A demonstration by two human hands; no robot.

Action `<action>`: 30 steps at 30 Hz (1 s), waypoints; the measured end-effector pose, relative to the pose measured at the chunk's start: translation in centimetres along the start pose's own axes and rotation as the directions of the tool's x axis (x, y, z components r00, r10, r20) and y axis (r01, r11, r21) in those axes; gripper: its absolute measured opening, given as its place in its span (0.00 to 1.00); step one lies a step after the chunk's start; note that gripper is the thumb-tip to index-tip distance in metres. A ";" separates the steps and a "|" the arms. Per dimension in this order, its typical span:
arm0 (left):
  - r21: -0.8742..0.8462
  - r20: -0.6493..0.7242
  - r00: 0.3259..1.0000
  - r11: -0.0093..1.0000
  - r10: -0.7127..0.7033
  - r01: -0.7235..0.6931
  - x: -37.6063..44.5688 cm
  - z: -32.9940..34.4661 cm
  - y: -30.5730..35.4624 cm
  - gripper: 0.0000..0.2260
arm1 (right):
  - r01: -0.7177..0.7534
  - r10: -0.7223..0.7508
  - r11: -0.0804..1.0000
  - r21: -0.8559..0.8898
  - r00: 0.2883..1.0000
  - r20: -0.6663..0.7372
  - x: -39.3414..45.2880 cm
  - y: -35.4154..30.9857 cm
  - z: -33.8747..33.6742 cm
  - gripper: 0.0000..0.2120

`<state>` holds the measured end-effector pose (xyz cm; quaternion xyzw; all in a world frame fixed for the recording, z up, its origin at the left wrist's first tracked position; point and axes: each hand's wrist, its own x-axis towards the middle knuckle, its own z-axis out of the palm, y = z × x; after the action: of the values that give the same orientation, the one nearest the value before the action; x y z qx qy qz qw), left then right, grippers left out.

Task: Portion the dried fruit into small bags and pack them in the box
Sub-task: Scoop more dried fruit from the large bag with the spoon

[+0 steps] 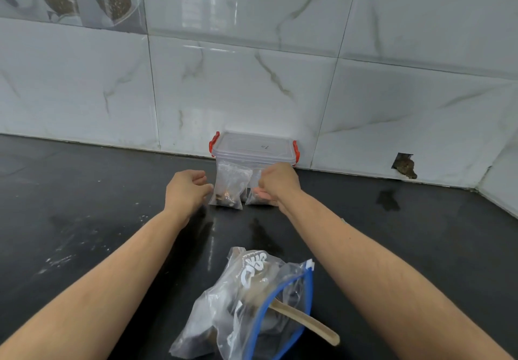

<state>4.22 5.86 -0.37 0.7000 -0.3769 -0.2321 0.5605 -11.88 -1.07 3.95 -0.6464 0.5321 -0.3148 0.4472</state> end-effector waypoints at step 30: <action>-0.198 0.433 0.895 0.980 0.108 -0.023 -15.3 -0.3 9.4 0.10 | 0.592 -0.819 0.501 -0.631 0.561 -0.125 -15.7 4.1 -9.7 0.09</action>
<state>-7.36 17.22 7.25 0.5599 -0.4941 -0.4000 0.5314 -25.80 11.67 5.19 -0.8220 0.3550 -0.4434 -0.0423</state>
